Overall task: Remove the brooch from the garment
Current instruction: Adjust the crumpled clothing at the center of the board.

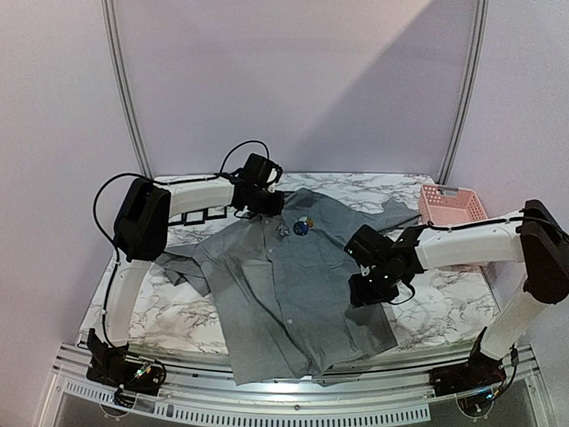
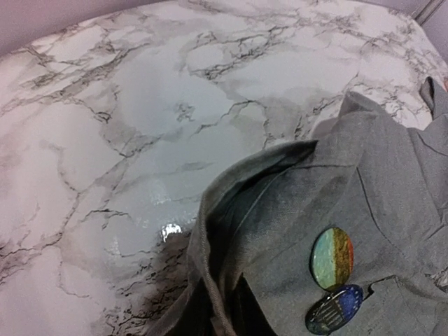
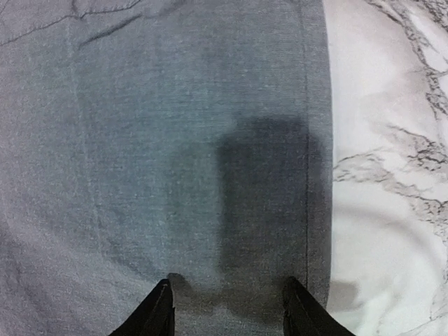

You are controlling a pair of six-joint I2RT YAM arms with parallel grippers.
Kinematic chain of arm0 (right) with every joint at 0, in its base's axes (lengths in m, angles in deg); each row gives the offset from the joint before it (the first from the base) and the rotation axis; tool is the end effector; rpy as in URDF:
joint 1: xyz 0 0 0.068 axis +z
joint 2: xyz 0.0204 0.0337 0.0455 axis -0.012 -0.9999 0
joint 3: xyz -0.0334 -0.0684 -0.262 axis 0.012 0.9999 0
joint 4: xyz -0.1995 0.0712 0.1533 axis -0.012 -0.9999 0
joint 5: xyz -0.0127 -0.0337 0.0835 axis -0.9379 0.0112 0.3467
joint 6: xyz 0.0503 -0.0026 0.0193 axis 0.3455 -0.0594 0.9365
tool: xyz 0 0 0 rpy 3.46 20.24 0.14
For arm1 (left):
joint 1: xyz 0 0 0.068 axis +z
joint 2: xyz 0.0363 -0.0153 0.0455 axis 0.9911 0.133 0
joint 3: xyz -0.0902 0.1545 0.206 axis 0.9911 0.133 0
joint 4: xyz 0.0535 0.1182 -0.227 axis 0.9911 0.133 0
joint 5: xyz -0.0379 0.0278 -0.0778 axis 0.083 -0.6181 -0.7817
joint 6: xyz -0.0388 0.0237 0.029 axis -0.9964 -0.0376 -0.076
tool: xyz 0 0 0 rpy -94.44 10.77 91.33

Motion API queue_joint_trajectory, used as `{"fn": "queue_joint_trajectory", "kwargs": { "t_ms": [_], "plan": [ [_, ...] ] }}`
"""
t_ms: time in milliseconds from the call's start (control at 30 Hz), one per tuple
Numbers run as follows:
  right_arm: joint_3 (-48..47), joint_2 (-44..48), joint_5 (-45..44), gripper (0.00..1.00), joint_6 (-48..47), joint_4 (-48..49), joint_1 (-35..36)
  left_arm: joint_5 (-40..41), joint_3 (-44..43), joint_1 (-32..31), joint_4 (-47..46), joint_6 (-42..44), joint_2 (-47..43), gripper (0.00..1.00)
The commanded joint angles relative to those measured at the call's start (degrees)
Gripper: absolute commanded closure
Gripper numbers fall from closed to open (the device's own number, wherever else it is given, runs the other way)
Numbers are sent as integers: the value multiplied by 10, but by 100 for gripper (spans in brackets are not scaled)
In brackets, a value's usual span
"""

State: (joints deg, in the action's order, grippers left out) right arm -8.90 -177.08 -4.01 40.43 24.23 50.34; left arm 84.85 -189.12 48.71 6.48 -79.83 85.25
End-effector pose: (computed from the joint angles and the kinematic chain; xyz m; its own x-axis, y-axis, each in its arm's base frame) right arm 0.1952 0.2230 0.1625 -0.9524 -0.1116 -0.2836 -0.1418 0.9859 0.0884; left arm 0.4477 -0.2967 0.1665 -0.7120 0.1147 -0.6928 0.3369 0.9214 -0.1936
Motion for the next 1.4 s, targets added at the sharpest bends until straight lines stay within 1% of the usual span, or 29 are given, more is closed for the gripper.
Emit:
{"fn": "queue_joint_trajectory", "kwargs": {
  "t_ms": [0, 133, 167, 233, 300, 367, 433, 500, 600, 700, 800, 900, 1033, 1233, 1367],
  "plan": [
    [23, 4, -5, 48, -19, -24, -31, -10, 2, 3, -36, -10, 14, 88],
    [13, 19, -18, 48, -24, -32, -37, -14, 50, 3, -86, -29, -16, 88],
    [10, 25, -18, 48, -26, -33, -37, -14, 62, 3, -96, -32, -25, 86],
    [4, 49, -12, 48, -36, -31, -37, -14, 76, 3, -102, -33, -40, 78],
    [-3, 71, -1, 45, -50, -27, -37, -14, 87, 4, -99, -33, -57, 65],
    [-16, 93, 4, 41, -59, -22, -37, -3, 103, 3, -94, -30, -77, 46],
    [-32, 104, 2, 39, -65, -21, -38, 9, 122, 3, -89, -19, -105, 32],
    [-56, 101, 10, 38, -71, -21, -37, 32, 153, 1, -84, -8, -154, 21],
    [-79, 85, 51, 38, -87, 18, -24, 52, 224, 1, -92, -10, -228, 12],
    [-97, 75, 62, 35, -132, 72, 31, 48, 279, 1, -76, -23, -283, 9],
    [-116, 55, 137, 35, -140, 116, 42, 43, 319, 2, -49, -43, -311, 9],
    [-121, 39, 193, 37, -165, 179, 75, 47, 358, 2, -48, -63, -338, 8],
    [-146, -27, 253, 40, -171, 220, 101, 66, 393, 5, -49, -83, -371, 8],
    [-222, -127, 225, 44, -204, 194, 153, 61, 413, 7, -54, -101, -399, 8],
    [-239, -170, 201, 45, -205, 183, 167, 67, 414, 8, -48, -99, -402, 7]
  ]
}}
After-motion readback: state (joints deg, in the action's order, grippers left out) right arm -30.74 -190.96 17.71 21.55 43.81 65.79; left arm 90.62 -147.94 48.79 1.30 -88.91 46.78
